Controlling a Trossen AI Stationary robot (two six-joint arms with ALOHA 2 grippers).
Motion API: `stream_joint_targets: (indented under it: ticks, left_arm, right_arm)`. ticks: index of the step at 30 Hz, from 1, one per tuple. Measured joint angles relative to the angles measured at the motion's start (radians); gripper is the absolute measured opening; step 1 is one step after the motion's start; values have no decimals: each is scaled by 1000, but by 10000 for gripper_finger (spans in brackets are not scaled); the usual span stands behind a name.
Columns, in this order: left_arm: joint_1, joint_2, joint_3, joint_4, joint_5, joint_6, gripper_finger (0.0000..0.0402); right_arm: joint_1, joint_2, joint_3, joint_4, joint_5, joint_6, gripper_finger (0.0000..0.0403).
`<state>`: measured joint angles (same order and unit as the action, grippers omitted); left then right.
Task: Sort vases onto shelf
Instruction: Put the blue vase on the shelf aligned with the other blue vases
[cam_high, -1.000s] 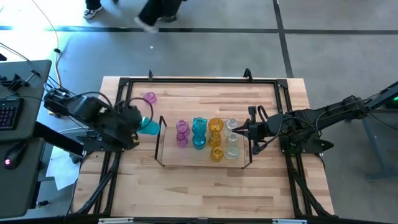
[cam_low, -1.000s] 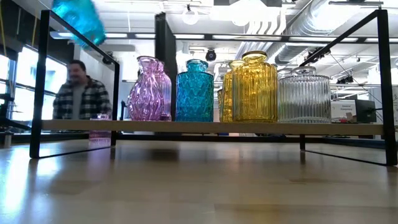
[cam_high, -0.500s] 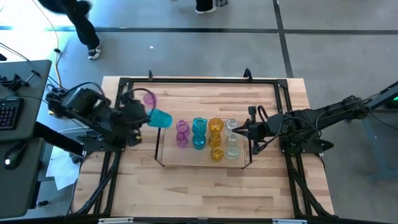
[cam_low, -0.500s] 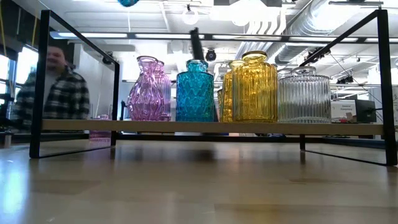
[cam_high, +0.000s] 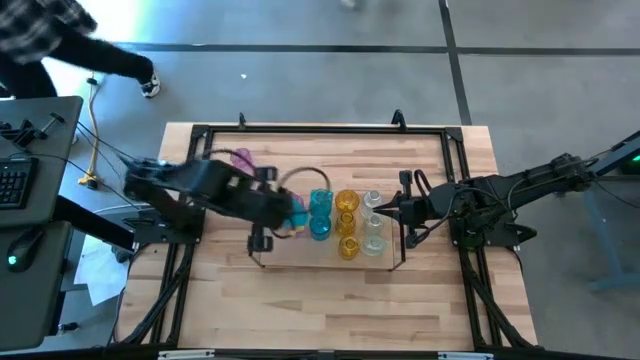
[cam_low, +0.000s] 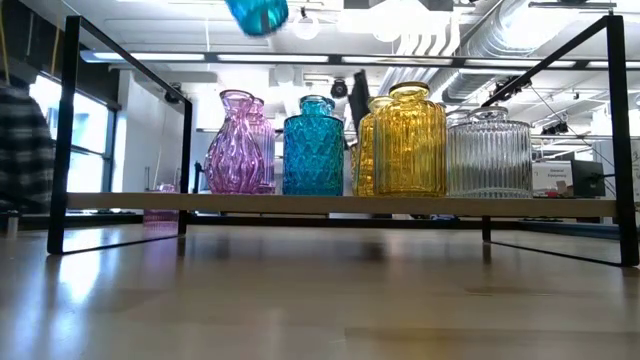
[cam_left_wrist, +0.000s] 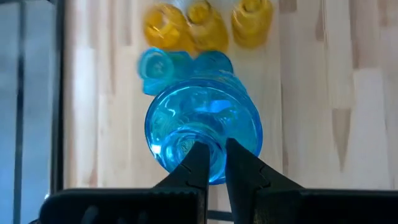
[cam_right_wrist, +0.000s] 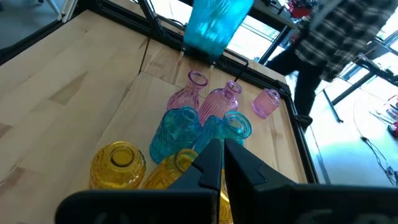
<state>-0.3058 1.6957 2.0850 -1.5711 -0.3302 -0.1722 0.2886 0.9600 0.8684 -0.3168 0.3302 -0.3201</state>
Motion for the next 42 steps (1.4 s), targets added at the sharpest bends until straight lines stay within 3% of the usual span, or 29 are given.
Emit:
stream_joint_targets:
  ticks: [6, 21, 42]
  left_arm:
    - [7, 119, 0, 9, 62, 51, 16]
    - [3, 330, -1, 112, 104, 77, 16]
    - [24, 430, -1, 182, 141, 107, 16]
  right_arm:
    - [0, 0, 0, 0, -1, -2, 0]
    - [0, 0, 0, 0, -8, 1, 0]
    - [0, 3, 0, -1, -8, 1, 0]
